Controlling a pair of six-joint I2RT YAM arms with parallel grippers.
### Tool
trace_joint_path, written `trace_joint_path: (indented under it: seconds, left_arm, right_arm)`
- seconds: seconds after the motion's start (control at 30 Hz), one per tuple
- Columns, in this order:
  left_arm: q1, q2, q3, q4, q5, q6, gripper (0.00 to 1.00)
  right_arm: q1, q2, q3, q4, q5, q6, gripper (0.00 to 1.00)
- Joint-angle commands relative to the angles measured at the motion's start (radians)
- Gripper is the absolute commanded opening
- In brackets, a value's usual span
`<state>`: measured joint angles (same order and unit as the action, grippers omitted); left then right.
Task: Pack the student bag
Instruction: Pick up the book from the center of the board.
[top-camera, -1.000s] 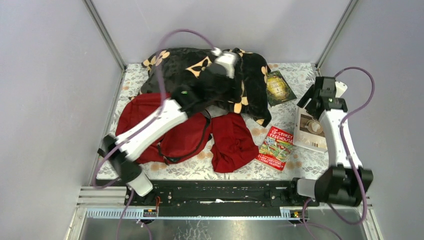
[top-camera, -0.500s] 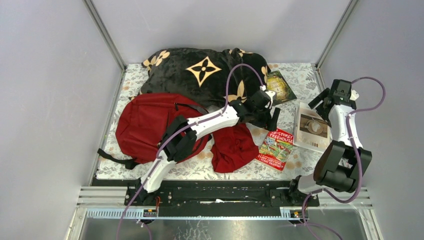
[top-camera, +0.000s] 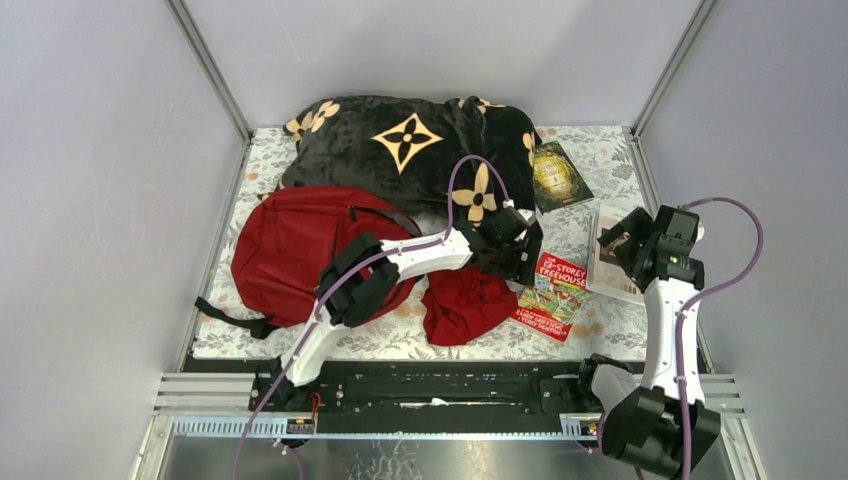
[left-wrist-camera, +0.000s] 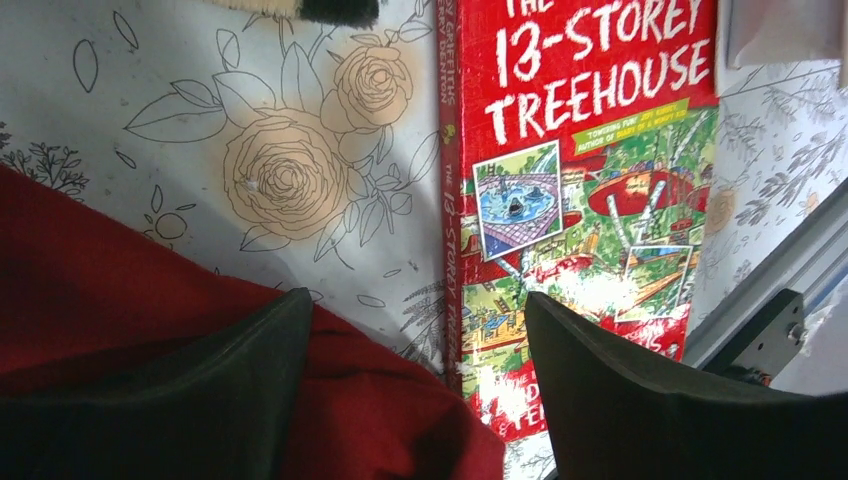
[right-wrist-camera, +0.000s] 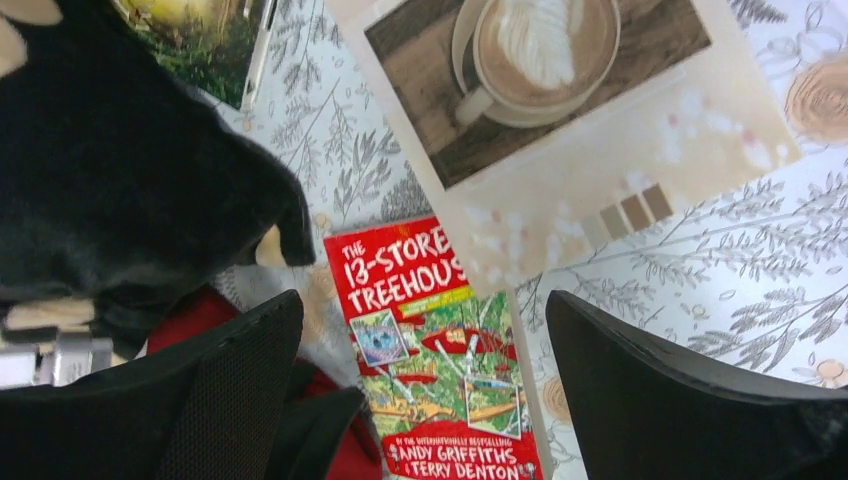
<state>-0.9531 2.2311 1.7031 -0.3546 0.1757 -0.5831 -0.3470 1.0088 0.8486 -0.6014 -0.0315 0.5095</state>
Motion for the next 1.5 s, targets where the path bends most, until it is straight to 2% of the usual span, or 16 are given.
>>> trace_joint_path:
  seconds: [0.0, 0.17, 0.53, 0.8, 1.03, 1.17, 1.33, 1.47]
  left_arm:
    - [-0.001, 0.007, 0.013, 0.090, 0.012, -0.055, 0.83]
    - [-0.001, 0.030, 0.003, 0.103, 0.041, -0.074, 0.83]
    - [-0.011, 0.062, -0.028, 0.156, 0.139, -0.165, 0.83]
    - [-0.024, 0.089, -0.031, 0.186, 0.175, -0.193, 0.83]
    - [-0.026, 0.115, -0.030, 0.187, 0.181, -0.195, 0.83]
    - [-0.026, 0.112, -0.033, 0.192, 0.193, -0.192, 0.83]
    - [-0.026, 0.150, 0.038, 0.096, 0.201, -0.144, 0.83]
    - [-0.026, 0.143, 0.010, 0.121, 0.205, -0.156, 0.83]
  right_arm:
    - [0.005, -0.097, -0.087, -0.090, -0.057, 0.053, 0.98]
    - [0.005, -0.190, -0.196, -0.089, -0.094, 0.118, 0.97]
    - [0.005, -0.116, -0.329, 0.024, -0.158, 0.155, 0.96]
    - [0.005, 0.000, -0.434, 0.209, -0.342, 0.189, 0.94]
    - [0.006, 0.012, -0.449, 0.252, -0.370, 0.186, 0.91]
    - [0.006, 0.030, -0.437, 0.249, -0.364, 0.175, 0.82]
    - [0.005, -0.010, -0.445, 0.233, -0.322, 0.207, 0.58]
    - [0.006, -0.015, -0.433, 0.215, -0.316, 0.204, 0.40]
